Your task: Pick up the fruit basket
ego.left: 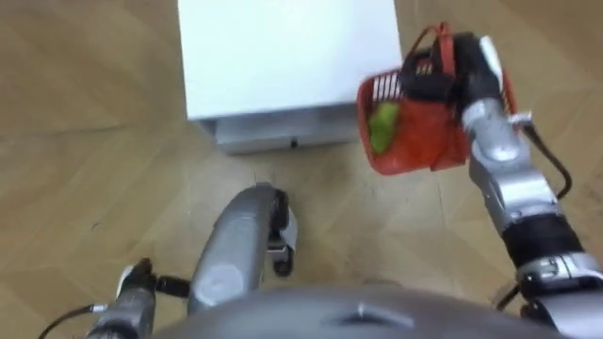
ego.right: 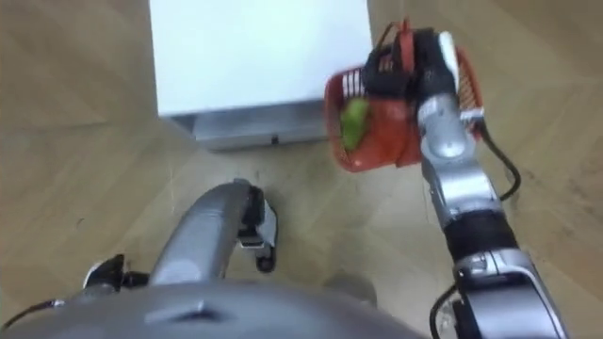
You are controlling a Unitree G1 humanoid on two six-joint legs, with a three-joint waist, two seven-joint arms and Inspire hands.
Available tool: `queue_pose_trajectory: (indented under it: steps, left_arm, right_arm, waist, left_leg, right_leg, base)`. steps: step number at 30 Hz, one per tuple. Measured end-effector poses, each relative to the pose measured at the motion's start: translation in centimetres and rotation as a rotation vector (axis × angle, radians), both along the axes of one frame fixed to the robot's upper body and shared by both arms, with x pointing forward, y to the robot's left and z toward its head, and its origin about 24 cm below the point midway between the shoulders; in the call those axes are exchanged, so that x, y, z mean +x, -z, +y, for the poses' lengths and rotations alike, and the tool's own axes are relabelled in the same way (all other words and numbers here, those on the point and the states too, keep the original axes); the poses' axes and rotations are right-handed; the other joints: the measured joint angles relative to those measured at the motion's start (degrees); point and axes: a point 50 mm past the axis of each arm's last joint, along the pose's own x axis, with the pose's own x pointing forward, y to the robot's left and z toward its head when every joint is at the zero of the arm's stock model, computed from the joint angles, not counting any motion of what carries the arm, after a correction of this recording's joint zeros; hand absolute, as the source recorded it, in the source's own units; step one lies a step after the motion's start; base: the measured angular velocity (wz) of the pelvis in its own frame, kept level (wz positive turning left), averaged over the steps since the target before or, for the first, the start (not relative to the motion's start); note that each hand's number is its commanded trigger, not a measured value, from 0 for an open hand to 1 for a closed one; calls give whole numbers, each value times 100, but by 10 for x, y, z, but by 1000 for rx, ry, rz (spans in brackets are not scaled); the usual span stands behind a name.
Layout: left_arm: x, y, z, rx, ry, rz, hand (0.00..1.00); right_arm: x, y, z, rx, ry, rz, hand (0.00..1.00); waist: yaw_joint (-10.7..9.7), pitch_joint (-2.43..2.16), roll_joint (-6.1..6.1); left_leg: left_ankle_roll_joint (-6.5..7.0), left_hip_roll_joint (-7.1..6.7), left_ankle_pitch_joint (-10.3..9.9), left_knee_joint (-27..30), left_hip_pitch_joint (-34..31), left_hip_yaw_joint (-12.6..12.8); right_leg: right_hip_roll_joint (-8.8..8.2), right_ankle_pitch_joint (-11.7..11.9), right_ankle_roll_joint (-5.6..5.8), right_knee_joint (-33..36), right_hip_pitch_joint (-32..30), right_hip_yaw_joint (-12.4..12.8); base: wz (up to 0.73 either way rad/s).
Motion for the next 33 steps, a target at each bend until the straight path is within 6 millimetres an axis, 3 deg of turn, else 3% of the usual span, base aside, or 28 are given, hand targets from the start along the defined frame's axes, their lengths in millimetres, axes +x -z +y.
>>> queue_pose_trajectory:
  steps: [1,2,3,4,5,6,7,8,9,10,12,16,23,24,25,26,27,28,29,30,31,32,33]
  left_arm:
    - [6,-2,3,10,-11,-22,0]
    - [8,-3,5,17,-8,-33,0]
    - [16,-6,8,36,-4,-61,0]
    - [23,-7,8,44,5,-81,0]
    - [26,-8,7,43,8,-96,0]
    - [32,-9,5,41,17,-127,0]
    - [37,-10,3,35,24,-160,0]
    - [39,-11,1,29,28,-173,0]
    - [43,-11,-3,18,36,-190,0]
    - [43,-10,-5,12,38,-197,0]
    - [40,-8,-11,-3,37,-193,0]
    - [16,-4,-10,-7,13,-143,0]
    - [4,-2,-8,-8,-2,-113,0]
    - [3,-2,-8,-10,0,-109,0]
    - [5,-3,-6,-6,9,-112,0]
    - [5,-4,-4,4,17,-115,0]
    - [0,-3,-2,16,28,-95,0]
    - [-6,-2,-2,24,65,-58,0]
    - [-5,-2,-2,24,85,-50,0]
    - [-1,-2,-4,22,102,-55,0]
    - [3,-3,-5,25,115,-64,0]
    - [5,-4,-3,31,118,-70,0]
    - [4,-4,-2,35,117,-62,0]
  right_arm:
    - [1,-3,1,8,-2,-16,100]
    - [2,-6,3,12,-4,-29,100]
    - [4,-11,6,15,-16,-54,100]
    - [8,-17,8,24,-28,-78,100]
    - [10,-20,9,28,-34,-89,100]
    - [11,-24,11,28,-42,-108,100]
    - [12,-28,12,24,-49,-126,100]
    - [12,-30,12,21,-53,-134,100]
    - [13,-33,15,13,-63,-149,100]
    - [14,-35,18,13,-77,-160,100]
    - [14,-35,20,15,-85,-159,100]
    - [12,-37,23,32,-126,-162,100]
    - [13,-57,38,68,-218,-233,100]
    - [13,-58,40,69,-229,-238,100]
    - [13,-58,43,73,-244,-236,100]
    - [14,-59,47,72,-262,-242,100]
    - [12,-62,54,72,-294,-254,100]
    - [11,-59,56,74,-303,-246,100]
    - [10,-58,57,74,-303,-239,100]
    - [10,-54,55,67,-299,-224,100]
    - [10,-53,54,69,-294,-218,100]
    - [10,-51,53,73,-293,-210,100]
    - [9,-48,58,87,-308,-196,100]
  waist:
    - [-12,-18,52]
    - [3,-25,64]
    - [26,-19,87]
    - [27,13,174]
    - [10,13,210]
    - [-24,-7,231]
    - [-89,-23,229]
    - [-106,-32,226]
    - [-49,-79,176]
    - [49,-138,96]
    - [86,-126,115]
    - [172,-117,56]
    - [202,-85,-49]
    - [275,-78,-37]
    - [388,-54,29]
    - [456,-62,15]
    - [462,-109,14]
    - [305,-105,23]
    - [264,-105,24]
    - [255,-92,4]
    - [273,-71,-29]
    - [343,-73,-102]
    - [437,-106,-179]
  left_leg:
    - [-39,-1,89,-323,287,-7]
    - [-59,3,149,-506,427,-21]
    - [-43,45,276,-915,696,-51]
    - [-97,120,442,-1286,963,-136]
    - [-125,142,529,-1478,1088,-196]
    - [-207,162,718,-1859,1324,-269]
    - [-297,175,904,-2190,1536,-374]
    - [-334,178,982,-2324,1630,-445]
    - [-423,202,1061,-2512,1748,-500]
    - [-523,228,1114,-2622,1793,-512]
    - [-651,318,1228,-2879,1966,-646]
    - [-805,356,1403,-3593,2642,-766]
    - [-918,383,1473,-4010,3024,-1203]
    - [-960,444,1506,-4124,3145,-1483]
    - [-988,580,1527,-4181,3206,-2037]
    - [-1006,644,1518,-4162,3170,-2208]
    - [-1190,757,1438,-4065,3042,-2281]
    - [-1306,809,1407,-4032,2988,-1983]
    - [-1332,818,1401,-4055,2976,-1817]
    - [-1297,758,1429,-4138,2878,-1552]
    - [-1175,662,1658,-4282,2660,-1415]
    - [-1097,621,1815,-4223,2606,-1383]
    - [-1103,607,1872,-4224,2690,-1372]
  right_leg:
    - [-12,600,27,48,-93,35]
    - [-10,843,25,110,-186,69]
    - [51,479,11,330,-445,51]
    - [268,-335,-12,396,-770,5]
    - [373,-648,53,271,-919,-41]
    - [525,-1105,160,-259,-1104,-151]
    - [633,-1380,172,-1120,-1137,-313]
    - [687,-1460,154,-1568,-1115,-368]
    - [789,-1493,135,-2503,-1017,-407]
    - [859,-1488,-18,-3052,-797,-492]
    - [1005,-1301,-171,-3558,-448,-722]
    - [1171,-1146,-285,-4429,282,-913]
    - [1289,-1119,-309,-4648,670,-1275]
    - [1318,-1122,-305,-4373,583,-1377]
    - [1440,-1212,-284,-4354,307,-1375]
    - [1517,-1089,-433,-4664,143,-1327]
    - [1584,-541,-656,-4950,73,-1532]
    - [1624,-483,-662,-4996,168,-1637]
    - [1627,-483,-662,-5010,222,-1638]
    - [1617,-483,-662,-5060,314,-1445]
    - [1603,-496,-642,-5068,351,-1278]
    - [1575,-519,-608,-5052,358,-1202]
    - [1563,-533,-577,-5039,370,-1248]
  base:
    - [-33]
    - [-31]
    - [-17]
    - [-8]
    - [12]
    - [35]
    - [45]
    - [42]
    - [14]
    - [0]
    - [16]
    - [9]
    - [19]
    - [-19]
    - [-44]
    - [-53]
    - [0]
    - [28]
    - [60]
    - [59]
    - [51]
    - [28]
    - [12]
